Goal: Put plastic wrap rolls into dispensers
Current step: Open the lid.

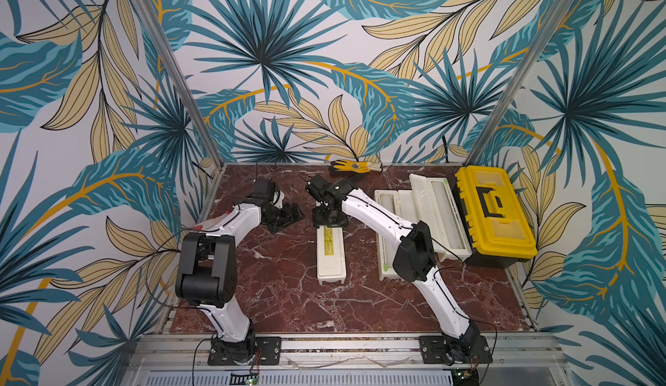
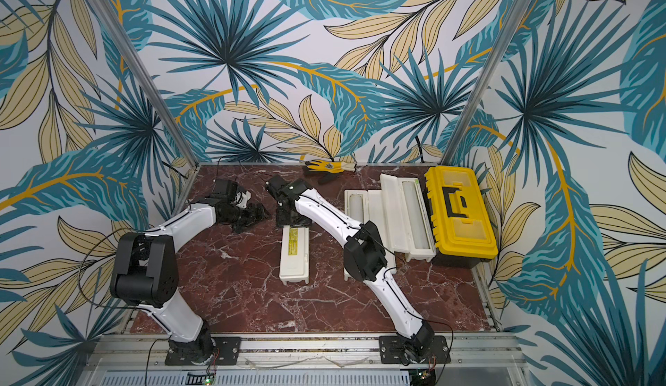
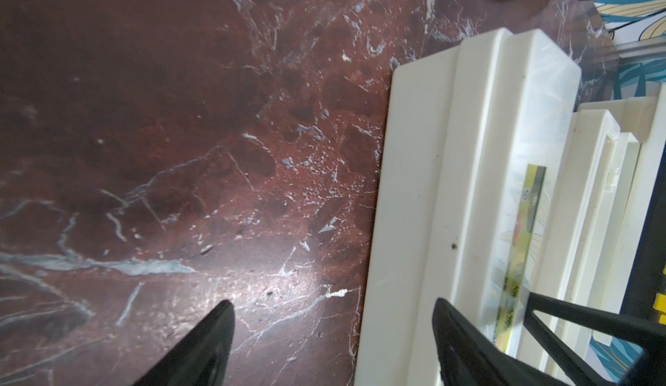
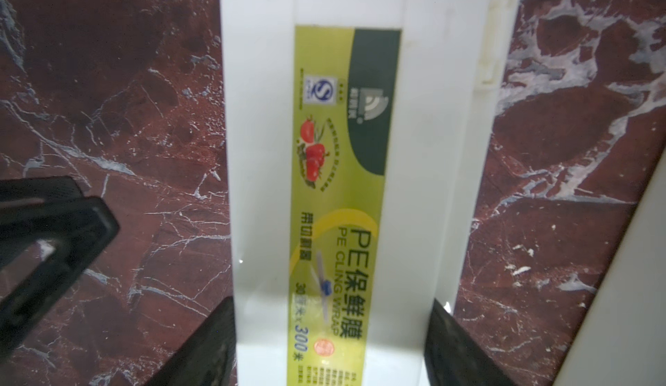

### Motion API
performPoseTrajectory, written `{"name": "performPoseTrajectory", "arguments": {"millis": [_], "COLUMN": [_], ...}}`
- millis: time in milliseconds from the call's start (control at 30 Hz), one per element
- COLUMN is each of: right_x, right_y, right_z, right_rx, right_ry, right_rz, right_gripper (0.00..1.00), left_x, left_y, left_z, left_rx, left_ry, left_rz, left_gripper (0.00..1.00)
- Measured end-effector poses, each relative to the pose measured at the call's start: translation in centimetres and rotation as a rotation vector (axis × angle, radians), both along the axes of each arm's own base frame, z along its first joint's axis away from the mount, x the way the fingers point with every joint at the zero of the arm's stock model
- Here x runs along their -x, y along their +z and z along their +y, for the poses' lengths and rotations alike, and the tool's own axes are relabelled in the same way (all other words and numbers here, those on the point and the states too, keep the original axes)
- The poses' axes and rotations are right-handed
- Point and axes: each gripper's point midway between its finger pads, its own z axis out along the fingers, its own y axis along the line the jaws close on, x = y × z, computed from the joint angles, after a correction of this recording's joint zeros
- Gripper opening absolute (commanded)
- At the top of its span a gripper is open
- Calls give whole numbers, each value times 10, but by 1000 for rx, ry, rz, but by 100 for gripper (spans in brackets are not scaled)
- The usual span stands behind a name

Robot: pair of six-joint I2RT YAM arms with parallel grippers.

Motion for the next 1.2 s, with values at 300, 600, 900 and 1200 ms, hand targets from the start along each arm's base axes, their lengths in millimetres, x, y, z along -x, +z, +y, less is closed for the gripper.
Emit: {"name": "performPoseTrajectory", "arguments": {"millis": [300, 600, 900, 1200], "right_x": [2, 2, 2, 2], "right_y": [8, 11, 13, 17], "right_z": [6, 5, 6, -3], "right_rx": [-127, -221, -272, -284], "right_ry": [49, 67, 83, 100], "right_rz": [36, 63, 87, 92], "right_gripper": [56, 56, 57, 99], "left_x": [12, 10, 13, 17], "left_y": [-23, -16, -6, 1], "left_z": [-21, -28, -39, -43], "left_rx": [20, 28, 48, 46], "left_ry": [-62, -80, -105, -99], "left_rz": [76, 67, 53, 56], "left_gripper": [85, 84, 83, 82]}}
